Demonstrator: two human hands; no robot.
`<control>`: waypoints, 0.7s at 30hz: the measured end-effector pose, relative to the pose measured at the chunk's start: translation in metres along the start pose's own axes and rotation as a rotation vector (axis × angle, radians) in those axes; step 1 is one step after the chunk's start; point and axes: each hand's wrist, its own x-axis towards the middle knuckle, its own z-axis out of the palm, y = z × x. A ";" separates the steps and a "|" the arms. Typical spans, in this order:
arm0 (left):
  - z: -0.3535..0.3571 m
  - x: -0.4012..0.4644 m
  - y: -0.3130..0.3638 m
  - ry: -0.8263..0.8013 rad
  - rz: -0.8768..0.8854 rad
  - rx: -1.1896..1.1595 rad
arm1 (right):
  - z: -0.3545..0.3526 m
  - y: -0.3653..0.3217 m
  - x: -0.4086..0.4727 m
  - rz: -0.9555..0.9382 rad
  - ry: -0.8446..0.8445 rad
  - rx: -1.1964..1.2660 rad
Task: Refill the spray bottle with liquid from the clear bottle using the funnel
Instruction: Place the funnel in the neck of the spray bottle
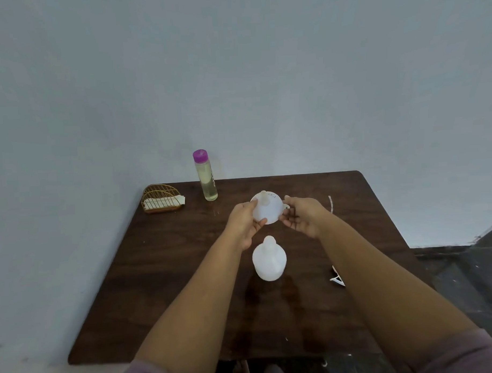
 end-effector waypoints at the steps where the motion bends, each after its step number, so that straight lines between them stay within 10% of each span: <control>1: 0.000 -0.005 -0.001 -0.010 0.012 0.009 | -0.001 0.001 -0.004 -0.005 -0.014 0.005; 21: -0.007 -0.034 0.007 0.017 0.136 0.000 | 0.011 0.013 -0.023 -0.356 0.157 -0.223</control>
